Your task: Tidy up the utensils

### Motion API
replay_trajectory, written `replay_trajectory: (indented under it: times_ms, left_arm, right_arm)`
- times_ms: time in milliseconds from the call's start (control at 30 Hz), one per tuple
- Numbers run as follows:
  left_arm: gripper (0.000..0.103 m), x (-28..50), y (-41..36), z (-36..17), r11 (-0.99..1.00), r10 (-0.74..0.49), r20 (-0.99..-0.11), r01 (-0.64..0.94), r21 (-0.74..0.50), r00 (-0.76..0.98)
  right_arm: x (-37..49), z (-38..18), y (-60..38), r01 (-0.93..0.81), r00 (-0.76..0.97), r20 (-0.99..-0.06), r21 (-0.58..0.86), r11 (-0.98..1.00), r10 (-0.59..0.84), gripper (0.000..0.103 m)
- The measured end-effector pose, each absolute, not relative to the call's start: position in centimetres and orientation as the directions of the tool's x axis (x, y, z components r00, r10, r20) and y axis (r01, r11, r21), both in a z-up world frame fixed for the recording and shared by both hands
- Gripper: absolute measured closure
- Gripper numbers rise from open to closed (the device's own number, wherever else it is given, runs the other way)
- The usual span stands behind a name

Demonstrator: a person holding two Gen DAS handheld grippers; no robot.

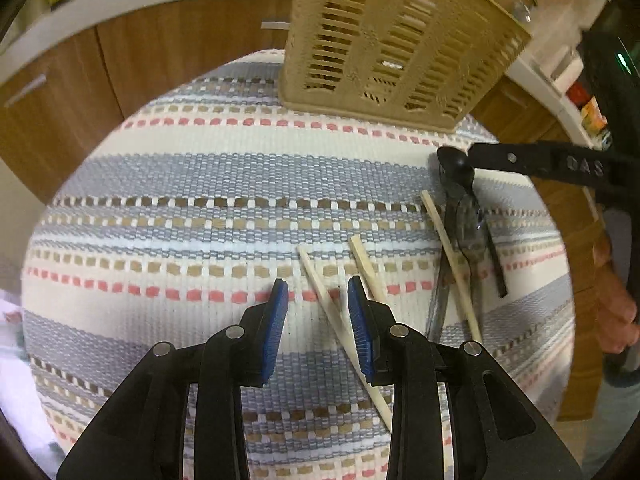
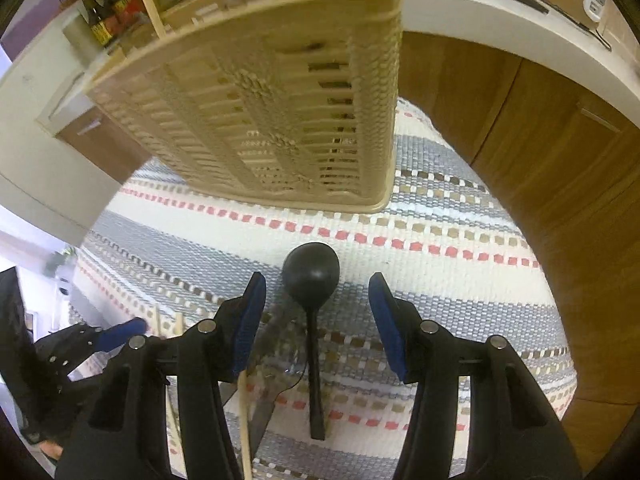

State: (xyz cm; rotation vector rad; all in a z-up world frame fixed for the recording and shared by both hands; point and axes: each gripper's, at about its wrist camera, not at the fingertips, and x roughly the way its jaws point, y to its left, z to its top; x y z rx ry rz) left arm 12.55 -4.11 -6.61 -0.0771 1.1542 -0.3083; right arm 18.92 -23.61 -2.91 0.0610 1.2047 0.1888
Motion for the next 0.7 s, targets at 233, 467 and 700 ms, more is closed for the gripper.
replay_trajectory:
  times_ms: [233, 467, 700]
  left_arm:
    - [0.073, 12.4, -7.5, -7.0, 0.972, -0.15, -0.902, 0.226, -0.06, 0.405]
    - [0.099, 12.6, -9.3, -7.2, 0.974, -0.087, -0.896, 0.228, 0.016, 0.435]
    - [0.1, 12.5, -6.6, -7.1, 0.971, -0.193, -0.875, 0.214, -0.106, 0.444]
  right_arm:
    - [20.0, -4.7, -21.3, -0.156, 0.305, -0.947, 0.059, 0.986, 0.105, 0.053]
    - [20.2, -5.6, -20.0, -0.176, 0.307, -0.949, 0.021, 0.984, 0.075, 0.069]
    - [19.2, -4.1, -23.6, -0.112, 0.357, -0.924, 0.104, 0.988, 0.138, 0.069]
